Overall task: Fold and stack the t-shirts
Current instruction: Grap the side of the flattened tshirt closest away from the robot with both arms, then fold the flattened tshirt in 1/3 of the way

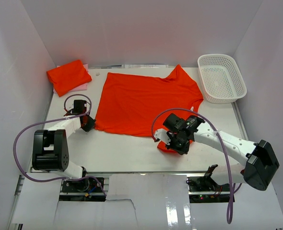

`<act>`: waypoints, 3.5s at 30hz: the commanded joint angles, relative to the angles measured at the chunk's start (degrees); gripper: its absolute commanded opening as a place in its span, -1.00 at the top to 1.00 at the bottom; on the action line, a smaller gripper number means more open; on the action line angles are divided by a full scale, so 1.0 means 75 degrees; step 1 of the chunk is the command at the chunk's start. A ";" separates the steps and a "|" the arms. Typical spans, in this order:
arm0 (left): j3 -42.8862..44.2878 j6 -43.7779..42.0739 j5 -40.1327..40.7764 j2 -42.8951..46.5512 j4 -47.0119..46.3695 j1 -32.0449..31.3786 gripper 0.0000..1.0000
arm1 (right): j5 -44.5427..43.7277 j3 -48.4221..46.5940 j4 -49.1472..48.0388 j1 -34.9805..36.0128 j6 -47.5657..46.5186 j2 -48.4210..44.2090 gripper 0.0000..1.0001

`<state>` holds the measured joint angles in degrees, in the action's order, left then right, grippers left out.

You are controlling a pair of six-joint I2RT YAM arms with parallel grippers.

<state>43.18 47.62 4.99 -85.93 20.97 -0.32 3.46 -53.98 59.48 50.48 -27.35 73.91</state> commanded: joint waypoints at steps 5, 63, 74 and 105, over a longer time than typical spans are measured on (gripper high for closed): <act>0.0395 -0.0184 -0.0455 -0.0003 0.0695 0.0007 1.00 | 0.0159 -0.0900 0.0611 -0.0882 -0.0501 -0.0269 0.85; 0.3559 -0.0408 -0.0537 -0.0718 0.2841 0.0007 1.00 | 0.1366 -0.3467 0.0600 -0.5336 -0.2399 0.1419 0.85; 0.3782 -0.0407 -0.0526 -0.0976 0.2864 0.0019 1.00 | 0.1483 -0.4088 0.0588 -0.5933 -0.2669 0.1969 0.85; 0.5984 -0.0431 -0.0619 -0.2487 0.3543 0.0007 1.00 | 0.1577 -0.4779 0.0354 -0.6250 -0.2775 0.2895 0.84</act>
<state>84.53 44.93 0.34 -104.38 46.48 -0.34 14.79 -86.94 62.81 3.86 -46.15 94.85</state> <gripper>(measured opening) 0.022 0.083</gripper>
